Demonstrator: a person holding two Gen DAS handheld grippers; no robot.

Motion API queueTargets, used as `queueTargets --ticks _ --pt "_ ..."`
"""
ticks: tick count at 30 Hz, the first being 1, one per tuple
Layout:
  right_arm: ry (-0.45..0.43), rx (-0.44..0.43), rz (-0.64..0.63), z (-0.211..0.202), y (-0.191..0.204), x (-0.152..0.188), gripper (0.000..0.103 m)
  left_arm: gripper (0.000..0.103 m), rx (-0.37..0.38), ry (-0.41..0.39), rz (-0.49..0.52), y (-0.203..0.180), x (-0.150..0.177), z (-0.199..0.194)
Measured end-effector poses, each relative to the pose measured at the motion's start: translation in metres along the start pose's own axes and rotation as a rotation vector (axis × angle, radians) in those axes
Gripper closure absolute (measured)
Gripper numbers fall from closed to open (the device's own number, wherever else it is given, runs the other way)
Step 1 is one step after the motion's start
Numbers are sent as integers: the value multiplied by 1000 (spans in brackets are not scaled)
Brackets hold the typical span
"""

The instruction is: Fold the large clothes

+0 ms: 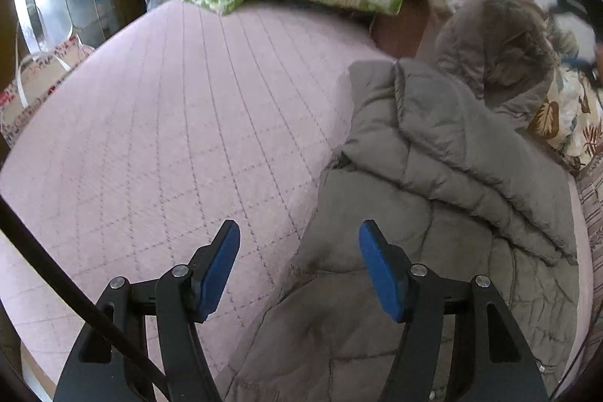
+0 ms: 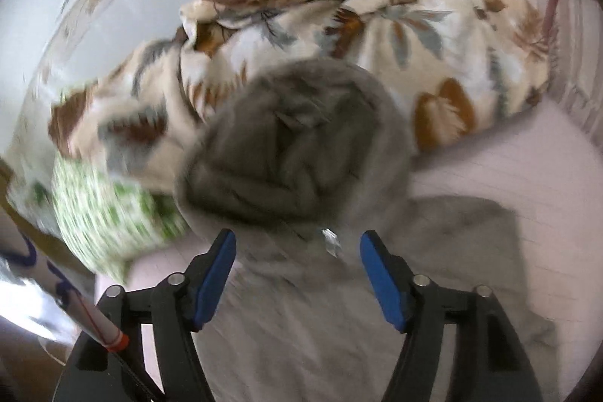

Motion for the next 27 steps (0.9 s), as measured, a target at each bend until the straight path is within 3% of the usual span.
queueTargets --ticks 8,16,19,22,27 --pt "-32 -104 225 55 32 -53 25 38 3 39 11 -1 2 23" --pt "-12 -68 298 99 32 -66 27 38 -17 53 31 -4 5 31" --pt "13 -39 264 104 24 -58 79 38 -11 57 21 -4 5 30" --pt "12 -29 189 89 21 -46 86 38 3 56 5 -2 4 25" --pt "42 -21 55 33 9 -4 89 38 12 45 -24 5 4 14"
Point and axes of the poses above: each gripper's, at about its wrist camera, not at the fingertips, and z roughly the way its jaws point, y to its left, x to its underside, the point moved 9 cm from there along z, roughly the way its jaws point, and after that the axes turned 14 degrees about z, right-handed, at the moved point
